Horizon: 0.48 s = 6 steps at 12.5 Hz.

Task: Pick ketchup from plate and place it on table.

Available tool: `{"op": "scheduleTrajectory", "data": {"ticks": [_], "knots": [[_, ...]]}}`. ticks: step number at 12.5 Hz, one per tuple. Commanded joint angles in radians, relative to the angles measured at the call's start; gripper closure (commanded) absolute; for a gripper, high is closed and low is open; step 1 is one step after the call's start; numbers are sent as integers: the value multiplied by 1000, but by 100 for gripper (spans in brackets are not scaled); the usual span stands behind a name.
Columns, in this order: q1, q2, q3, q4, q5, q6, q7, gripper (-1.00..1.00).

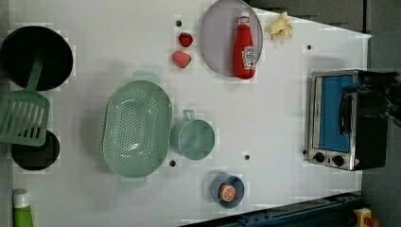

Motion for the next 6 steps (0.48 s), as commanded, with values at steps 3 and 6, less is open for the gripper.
{"op": "scheduleTrajectory", "data": {"ticks": [3,6], "knots": [[26,123,25,17,2,84,-117,-100],[38,219,37,37,2,167,-140,-100]]}}
